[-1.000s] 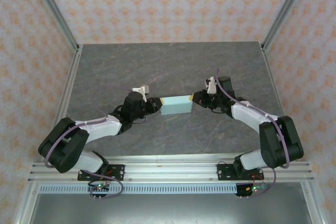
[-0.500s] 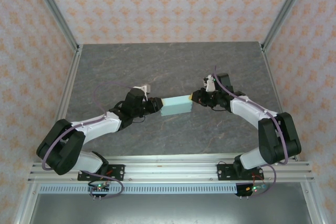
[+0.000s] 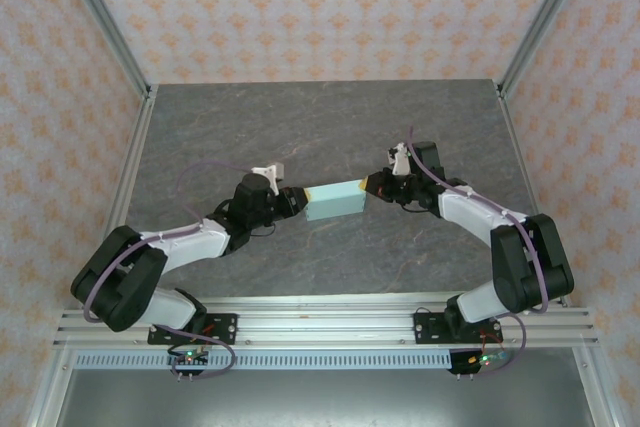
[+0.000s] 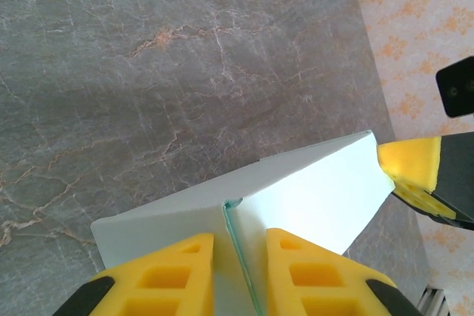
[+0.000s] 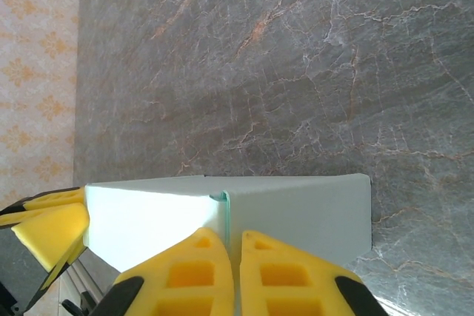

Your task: Fold the paper box

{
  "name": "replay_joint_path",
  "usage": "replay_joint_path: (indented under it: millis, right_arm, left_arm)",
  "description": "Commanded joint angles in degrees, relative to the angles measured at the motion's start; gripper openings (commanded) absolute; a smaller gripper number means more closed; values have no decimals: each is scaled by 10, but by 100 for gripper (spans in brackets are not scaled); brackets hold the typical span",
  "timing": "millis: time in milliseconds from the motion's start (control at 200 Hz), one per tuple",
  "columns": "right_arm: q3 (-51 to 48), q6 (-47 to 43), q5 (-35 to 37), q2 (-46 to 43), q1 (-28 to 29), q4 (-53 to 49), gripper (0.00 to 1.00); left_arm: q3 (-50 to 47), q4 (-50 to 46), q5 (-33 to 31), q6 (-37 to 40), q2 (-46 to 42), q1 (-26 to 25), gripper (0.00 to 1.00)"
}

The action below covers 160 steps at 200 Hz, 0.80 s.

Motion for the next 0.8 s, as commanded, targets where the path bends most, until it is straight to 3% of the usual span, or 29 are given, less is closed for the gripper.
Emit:
replay_joint_path:
  millis: [0,125,375,681,796]
  right_arm:
    - [-65,-4,165,68,-3,-171,5]
    - [-56,-5,160,63,-4,-161,5]
    - [35,9,102,47,-3,-137,16]
    - [121,1,8,89,3,-110,19]
    - [118,-16,6,73,2,-113,19]
  left_arm:
    - [-68,-211,-48,9,74,6,17]
    - [-53,-223,-43,12,53,4,17]
    - [25,-280,-43,38,16,4,26]
    - [80,-287,-41,32,12,5,29]
    - [92,-284,-35,25,0,3,29]
